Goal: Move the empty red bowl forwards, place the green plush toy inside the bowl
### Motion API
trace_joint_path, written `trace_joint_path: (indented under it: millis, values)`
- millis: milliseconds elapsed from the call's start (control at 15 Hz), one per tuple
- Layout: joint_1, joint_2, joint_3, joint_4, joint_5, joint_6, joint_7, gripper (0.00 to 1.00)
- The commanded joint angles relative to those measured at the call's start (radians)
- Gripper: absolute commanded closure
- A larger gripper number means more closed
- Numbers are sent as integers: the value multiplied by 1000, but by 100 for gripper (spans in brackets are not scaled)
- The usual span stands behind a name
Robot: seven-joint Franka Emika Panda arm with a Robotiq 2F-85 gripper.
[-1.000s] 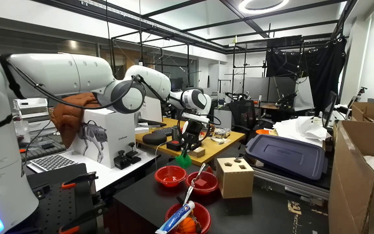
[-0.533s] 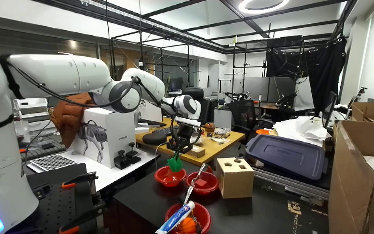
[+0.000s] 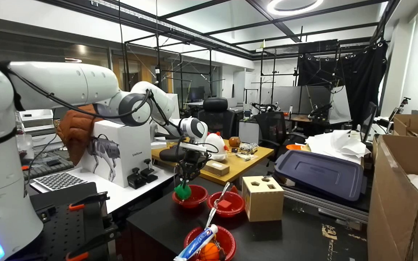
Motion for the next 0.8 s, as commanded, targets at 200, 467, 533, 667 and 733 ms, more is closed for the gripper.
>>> trace_joint_path:
  millis: [200, 467, 533, 667, 733]
  values:
    - [4, -74, -10, -249, -15, 189, 103, 98]
    - [-9, -170, -28, -426, -15, 276, 134, 54]
    - [-13, -191, -29, -466, -11, 309, 146, 47]
    - [-20, -235, -30, -545, -10, 386, 168, 31]
    - [-24, -262, -31, -584, -9, 420, 178, 24]
